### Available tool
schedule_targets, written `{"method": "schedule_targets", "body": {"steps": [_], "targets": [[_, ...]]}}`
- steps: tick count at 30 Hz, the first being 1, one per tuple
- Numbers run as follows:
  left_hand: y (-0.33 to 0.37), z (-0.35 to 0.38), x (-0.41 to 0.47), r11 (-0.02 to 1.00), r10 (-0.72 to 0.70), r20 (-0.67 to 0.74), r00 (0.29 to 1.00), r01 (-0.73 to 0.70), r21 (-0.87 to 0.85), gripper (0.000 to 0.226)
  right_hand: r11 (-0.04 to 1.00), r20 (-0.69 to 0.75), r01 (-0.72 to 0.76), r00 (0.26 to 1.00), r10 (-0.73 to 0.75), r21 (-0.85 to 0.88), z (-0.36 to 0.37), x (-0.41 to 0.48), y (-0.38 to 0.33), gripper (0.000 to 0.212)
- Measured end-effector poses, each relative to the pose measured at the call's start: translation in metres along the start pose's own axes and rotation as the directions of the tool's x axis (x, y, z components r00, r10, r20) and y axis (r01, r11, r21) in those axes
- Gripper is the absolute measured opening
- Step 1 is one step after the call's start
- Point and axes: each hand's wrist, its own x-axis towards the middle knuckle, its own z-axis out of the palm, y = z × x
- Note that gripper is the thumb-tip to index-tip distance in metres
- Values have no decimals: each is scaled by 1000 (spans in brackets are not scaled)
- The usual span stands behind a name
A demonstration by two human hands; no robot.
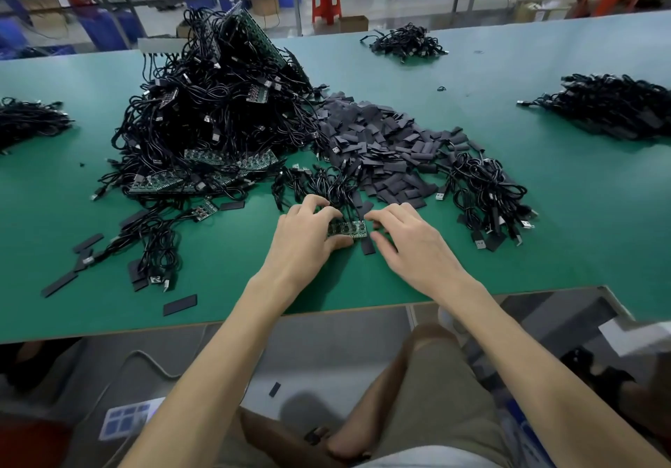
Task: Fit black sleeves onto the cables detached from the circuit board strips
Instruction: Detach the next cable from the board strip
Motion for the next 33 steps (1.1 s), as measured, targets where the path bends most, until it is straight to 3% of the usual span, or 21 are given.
{"method": "schedule_targets", "body": {"steps": [6,14,19,22,33], "targets": [[4,4,-3,970,136,-102,985,-112,215,39,1000,6,-12,1000,12,4,-1,0,-2,36],[5,12,-4,972,213,-298,930,-169,166,42,999,-39,6,999,-5,42,-6,-1,-5,16],[12,21,-5,958,285,-447,848,-246,144,18,997,-74,-16,997,22,71,-5,-1,-6,12],[15,24,-6,929,369,-407,836,-338,150,14,997,-92,-9,996,16,80,-6,-2,-7,10],[15,21,-6,941,326,-368,870,-336,39,11,992,-118,29,993,-15,124,-9,-4,-9,14]]}}
